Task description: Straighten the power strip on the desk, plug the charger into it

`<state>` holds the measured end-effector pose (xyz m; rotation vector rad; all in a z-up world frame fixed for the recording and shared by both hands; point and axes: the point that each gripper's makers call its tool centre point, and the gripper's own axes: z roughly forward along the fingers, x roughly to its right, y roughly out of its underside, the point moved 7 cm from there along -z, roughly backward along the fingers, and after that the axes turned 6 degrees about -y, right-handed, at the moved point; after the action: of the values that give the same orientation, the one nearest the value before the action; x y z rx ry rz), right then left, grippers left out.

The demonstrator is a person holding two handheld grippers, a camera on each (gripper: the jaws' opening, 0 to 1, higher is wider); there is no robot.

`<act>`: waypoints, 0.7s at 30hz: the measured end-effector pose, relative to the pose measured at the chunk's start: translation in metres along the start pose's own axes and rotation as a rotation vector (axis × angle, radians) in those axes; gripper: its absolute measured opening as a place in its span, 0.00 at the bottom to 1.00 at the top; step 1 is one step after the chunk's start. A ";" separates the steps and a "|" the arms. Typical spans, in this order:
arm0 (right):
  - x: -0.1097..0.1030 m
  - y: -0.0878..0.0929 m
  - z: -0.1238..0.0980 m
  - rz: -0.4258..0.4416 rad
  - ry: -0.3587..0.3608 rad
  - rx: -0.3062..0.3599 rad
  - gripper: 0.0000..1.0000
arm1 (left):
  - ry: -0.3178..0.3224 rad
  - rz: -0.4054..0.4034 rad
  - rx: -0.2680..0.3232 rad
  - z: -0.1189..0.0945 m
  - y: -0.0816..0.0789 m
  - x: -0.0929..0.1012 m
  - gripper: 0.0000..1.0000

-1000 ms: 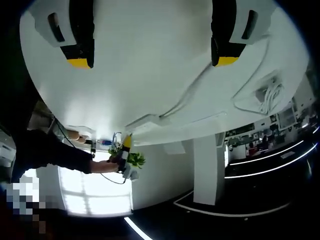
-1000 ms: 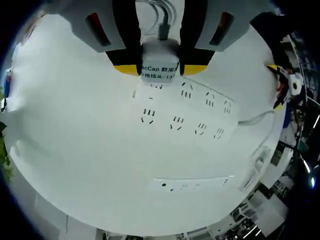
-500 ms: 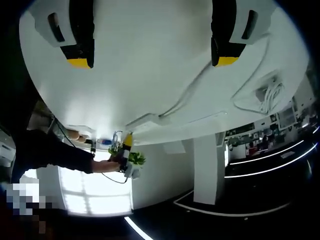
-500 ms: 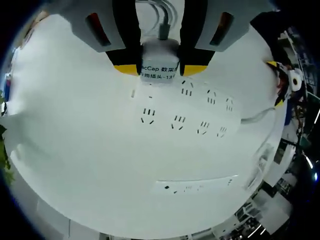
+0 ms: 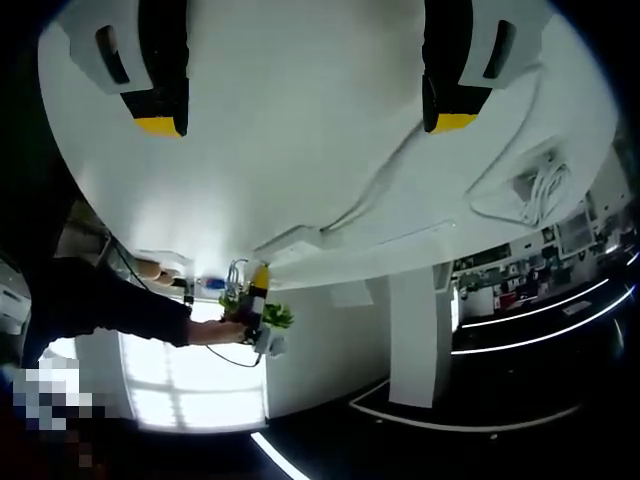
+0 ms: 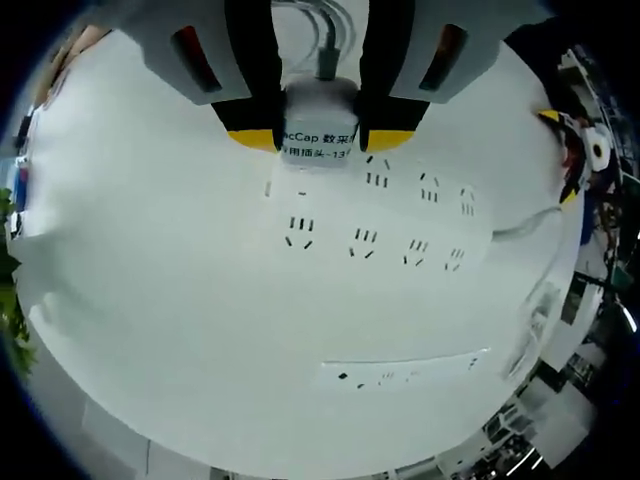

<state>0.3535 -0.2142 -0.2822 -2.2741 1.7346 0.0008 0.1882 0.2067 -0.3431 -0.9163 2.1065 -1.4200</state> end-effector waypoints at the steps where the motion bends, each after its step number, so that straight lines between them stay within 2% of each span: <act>1: -0.001 0.001 0.000 0.003 0.004 -0.004 0.27 | 0.000 0.000 0.000 0.000 0.000 0.000 0.99; 7: -0.004 0.007 0.007 0.007 0.038 -0.048 0.28 | 0.001 -0.001 0.003 -0.001 0.000 0.000 0.99; 15: -0.003 0.010 0.006 0.039 0.013 -0.067 0.27 | 0.003 0.002 0.001 -0.001 0.000 0.001 0.99; 21: -0.005 0.013 0.006 0.027 0.008 -0.067 0.28 | 0.002 0.001 0.004 -0.001 0.000 0.001 0.99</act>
<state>0.3406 -0.2113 -0.2896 -2.2996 1.7951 0.0564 0.1870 0.2070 -0.3426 -0.9130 2.1042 -1.4251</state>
